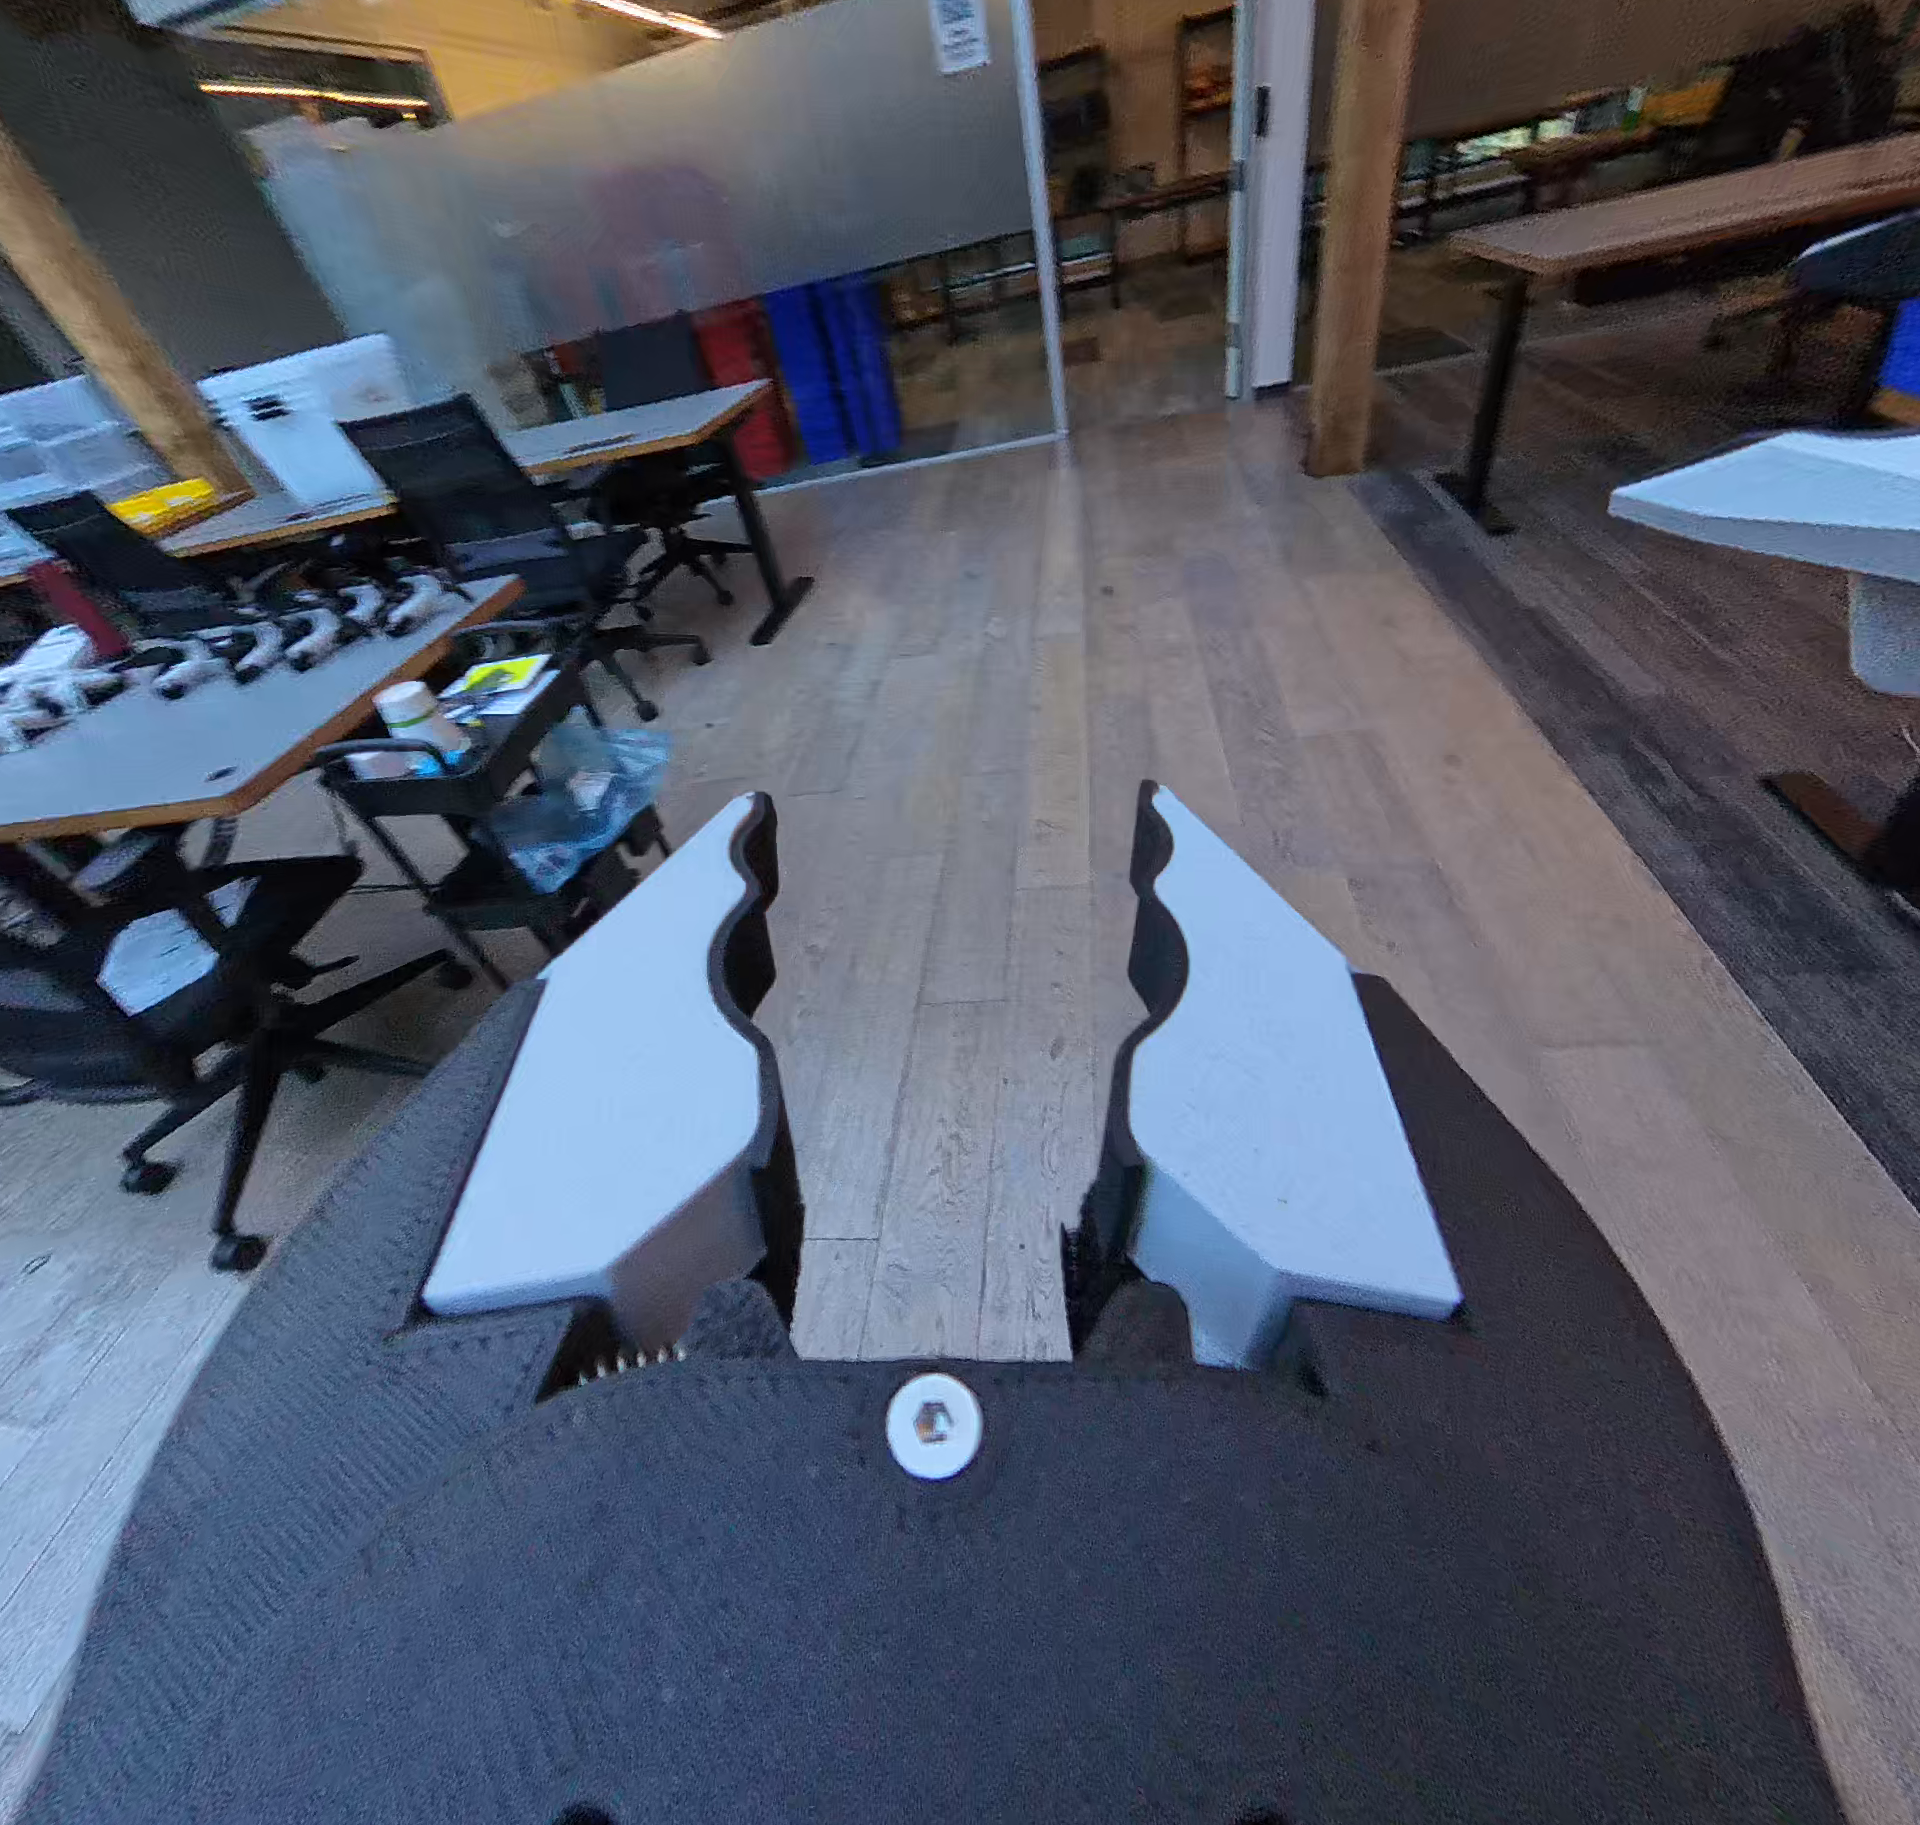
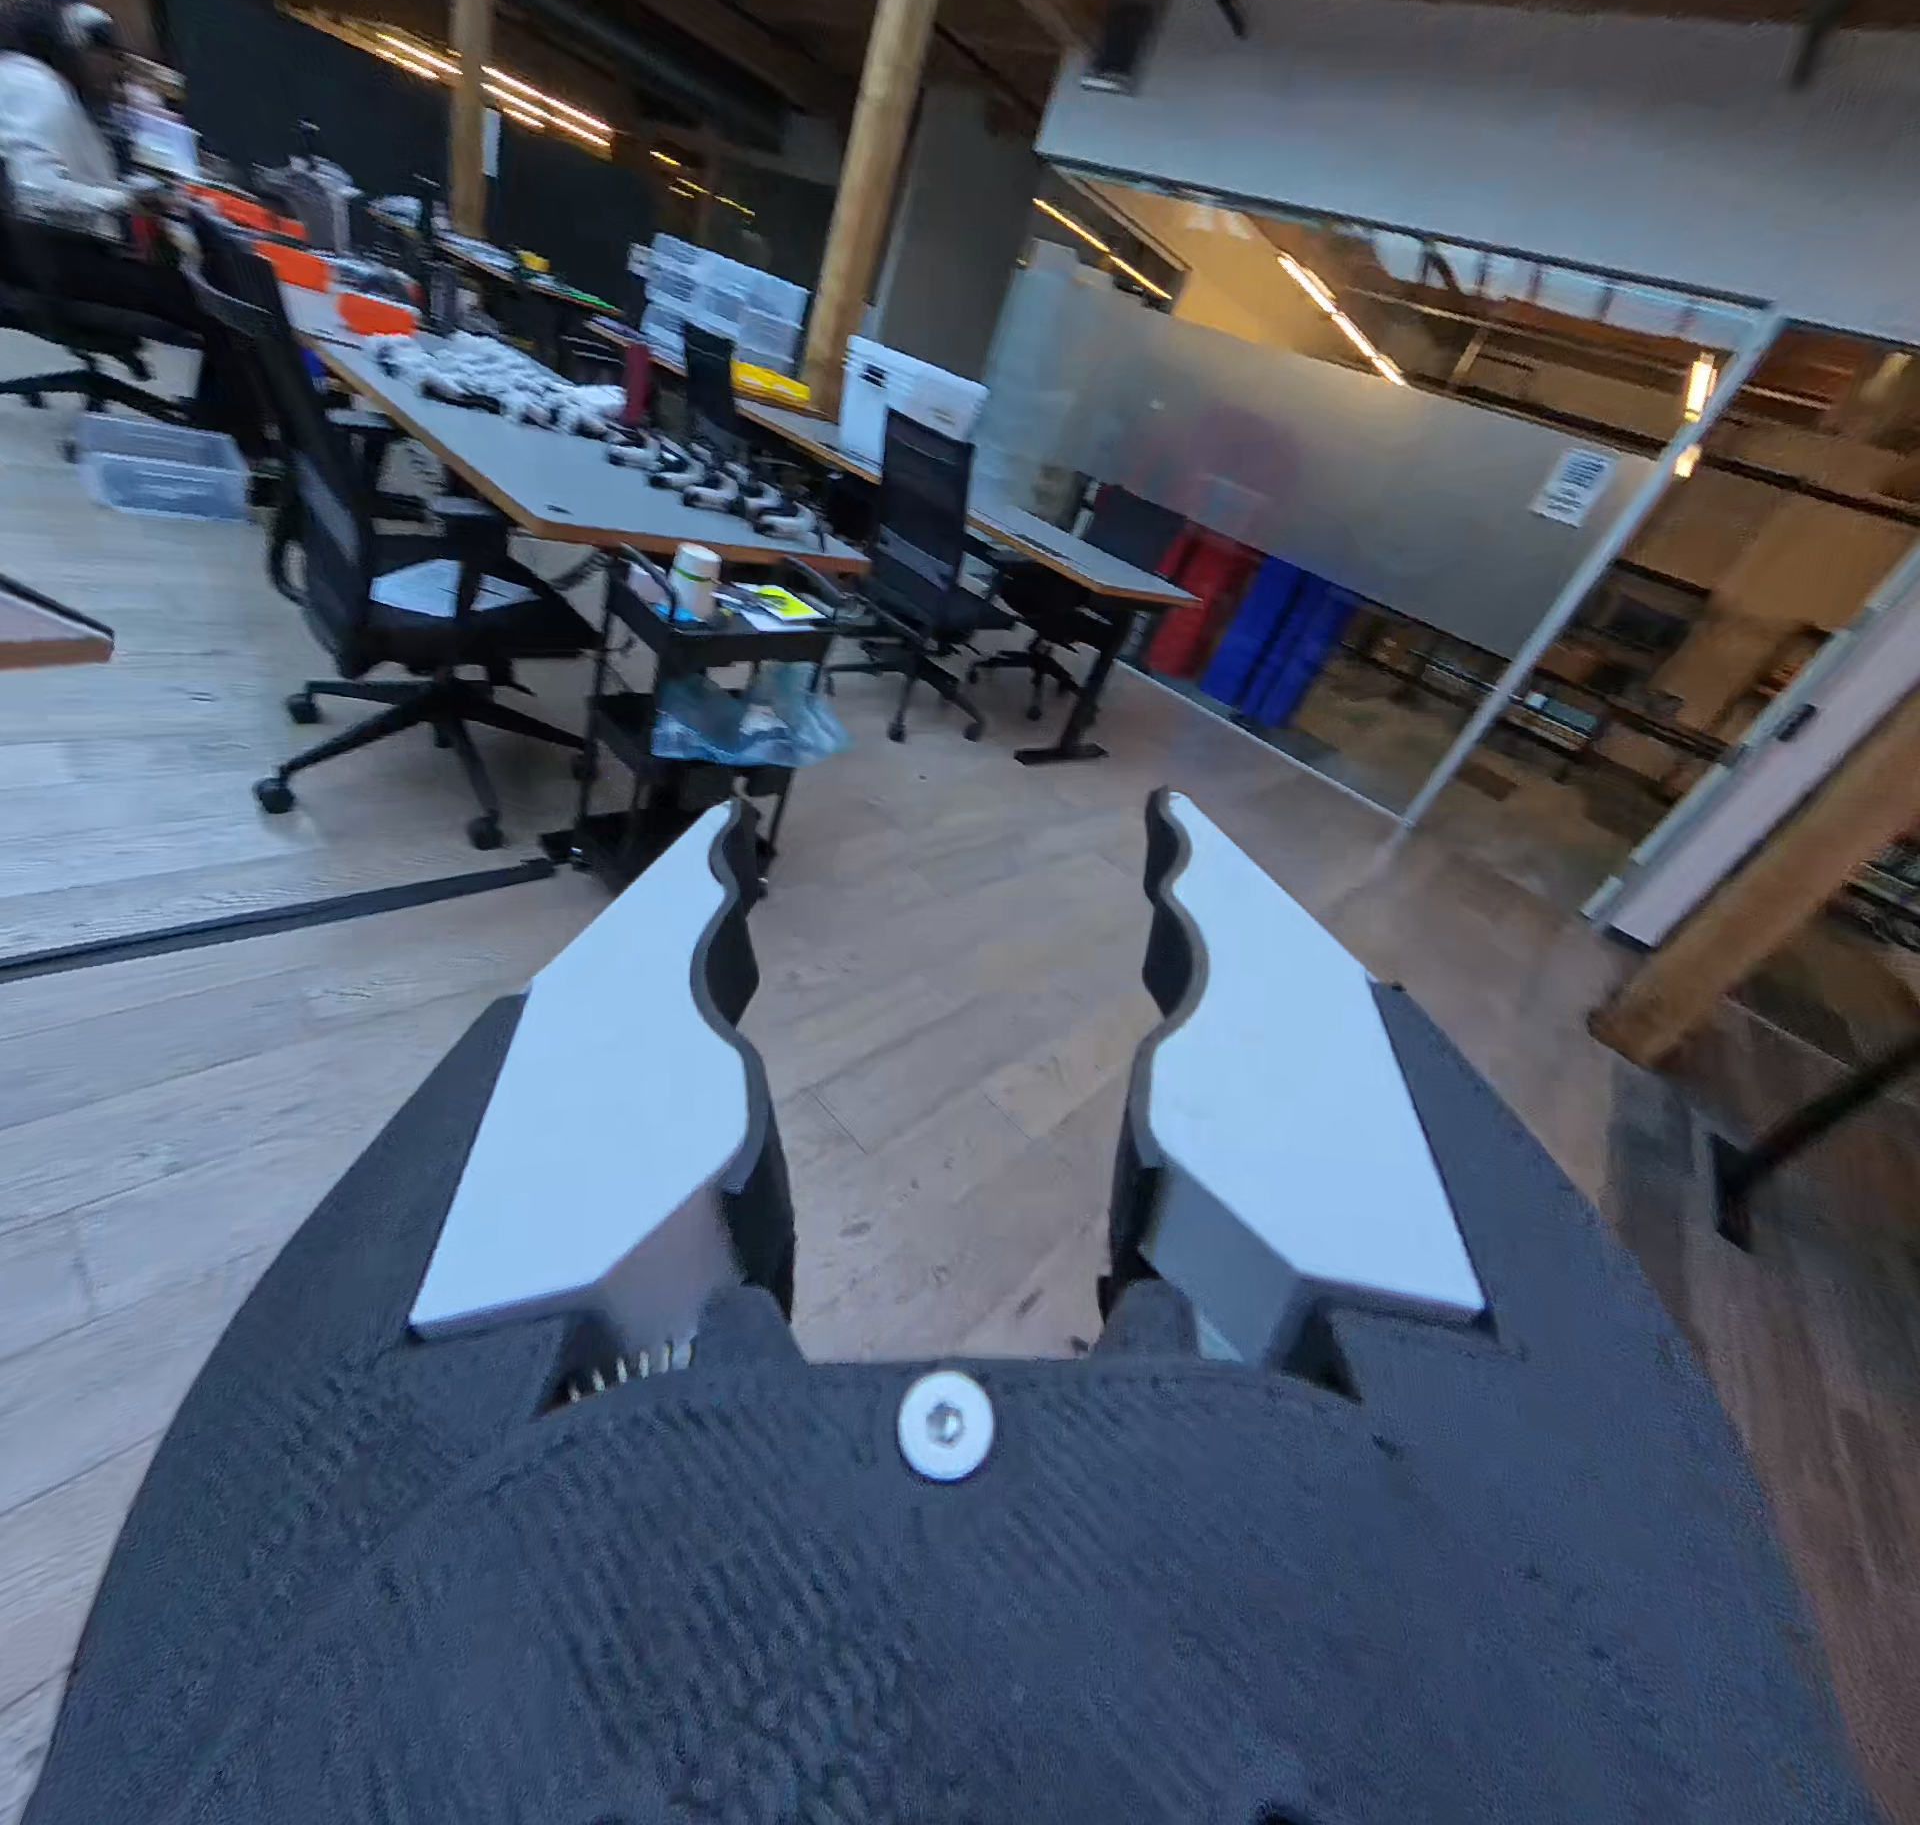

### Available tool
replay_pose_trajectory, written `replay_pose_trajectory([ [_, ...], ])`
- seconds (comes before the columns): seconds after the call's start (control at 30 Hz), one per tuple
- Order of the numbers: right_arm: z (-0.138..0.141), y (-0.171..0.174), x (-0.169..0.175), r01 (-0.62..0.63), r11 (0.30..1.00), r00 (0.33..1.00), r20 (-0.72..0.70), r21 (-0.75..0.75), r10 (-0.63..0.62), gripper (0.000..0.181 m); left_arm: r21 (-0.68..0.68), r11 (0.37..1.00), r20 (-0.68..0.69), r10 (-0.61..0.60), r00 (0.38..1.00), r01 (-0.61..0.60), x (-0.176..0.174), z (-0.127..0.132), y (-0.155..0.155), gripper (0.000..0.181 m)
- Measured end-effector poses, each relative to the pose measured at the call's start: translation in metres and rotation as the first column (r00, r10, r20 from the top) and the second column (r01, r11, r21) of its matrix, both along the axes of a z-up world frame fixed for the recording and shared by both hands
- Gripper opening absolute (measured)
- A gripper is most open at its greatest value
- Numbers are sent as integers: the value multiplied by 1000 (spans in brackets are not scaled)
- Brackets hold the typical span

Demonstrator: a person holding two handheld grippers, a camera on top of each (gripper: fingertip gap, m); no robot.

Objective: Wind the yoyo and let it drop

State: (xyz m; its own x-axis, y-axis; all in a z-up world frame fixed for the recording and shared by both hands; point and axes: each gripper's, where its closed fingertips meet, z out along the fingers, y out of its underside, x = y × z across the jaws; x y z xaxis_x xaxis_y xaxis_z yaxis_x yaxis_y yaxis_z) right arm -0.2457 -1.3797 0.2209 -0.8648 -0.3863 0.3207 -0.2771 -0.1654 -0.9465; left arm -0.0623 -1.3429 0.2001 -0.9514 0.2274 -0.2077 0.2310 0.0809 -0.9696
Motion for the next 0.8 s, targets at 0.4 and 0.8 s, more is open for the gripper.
replay_pose_trajectory([
  [0.4, -259, 161, -232, 321, 932, 940, 62, 169, -335, 95, 103, 962, 25, -256, 966, 253, -264, -252, 91, 68],
  [0.8, -246, 113, -152, 182, 966, 979, 57, 181, -195, 94, 91, 996, 52, -27, 998, 22, -161, -226, 69, 68],
])
